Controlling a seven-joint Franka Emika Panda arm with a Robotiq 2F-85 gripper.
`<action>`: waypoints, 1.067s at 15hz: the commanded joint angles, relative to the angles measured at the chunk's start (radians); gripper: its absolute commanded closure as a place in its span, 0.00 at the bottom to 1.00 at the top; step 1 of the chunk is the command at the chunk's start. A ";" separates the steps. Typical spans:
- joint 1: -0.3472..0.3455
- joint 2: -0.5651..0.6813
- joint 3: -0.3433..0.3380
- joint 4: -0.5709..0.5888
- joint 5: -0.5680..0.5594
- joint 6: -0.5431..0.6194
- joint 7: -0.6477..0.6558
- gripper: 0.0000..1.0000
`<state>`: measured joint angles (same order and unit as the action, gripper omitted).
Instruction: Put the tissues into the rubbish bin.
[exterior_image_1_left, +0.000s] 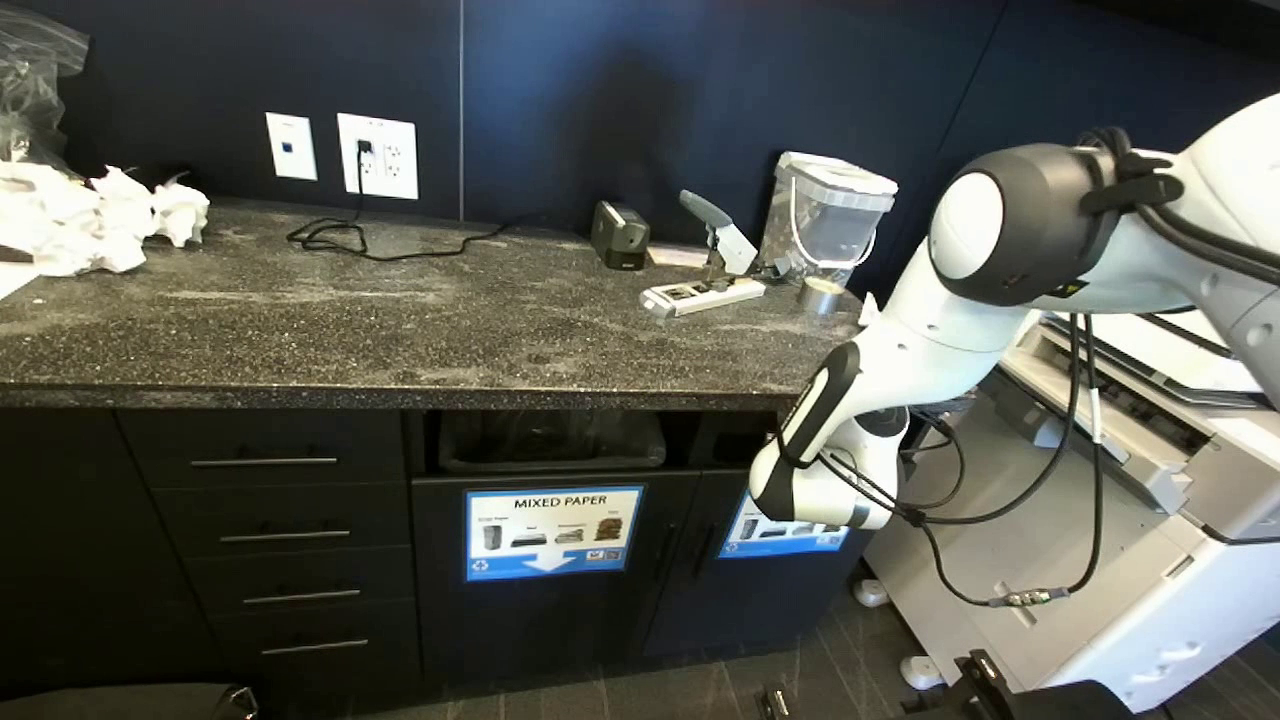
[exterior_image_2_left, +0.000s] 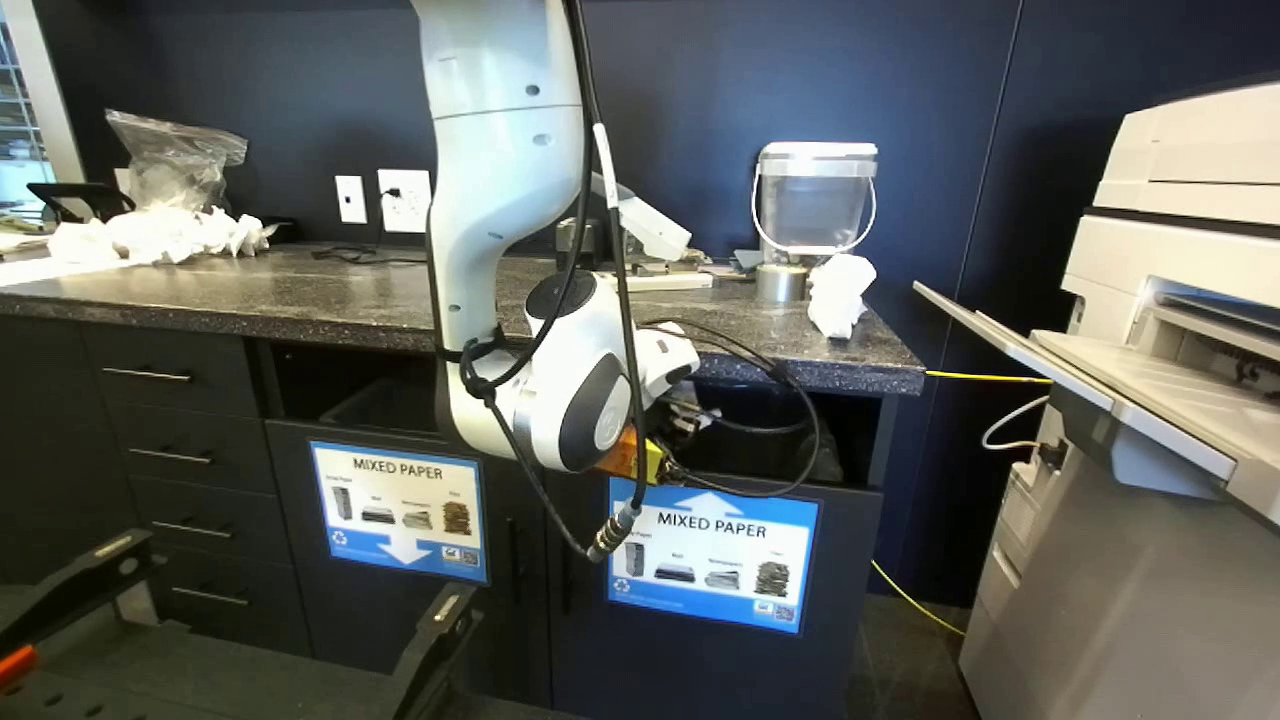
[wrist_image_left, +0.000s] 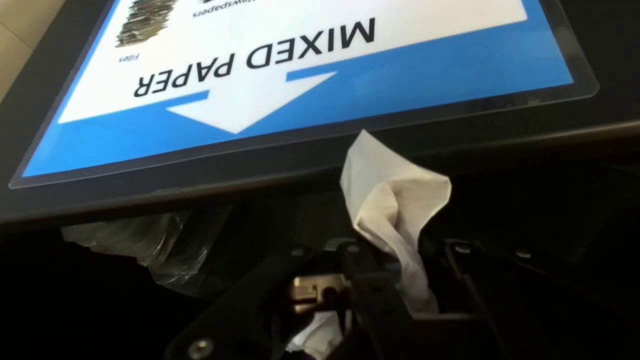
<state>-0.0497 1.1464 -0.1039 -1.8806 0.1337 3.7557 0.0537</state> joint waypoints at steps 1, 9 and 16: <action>0.005 0.083 0.004 0.096 0.061 0.077 0.016 0.83; -0.090 0.169 0.097 0.204 -0.043 0.149 0.076 0.83; -0.134 0.212 0.130 0.276 -0.107 0.159 0.096 0.85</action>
<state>-0.1595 1.3140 0.0048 -1.6774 0.0658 3.8861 0.1275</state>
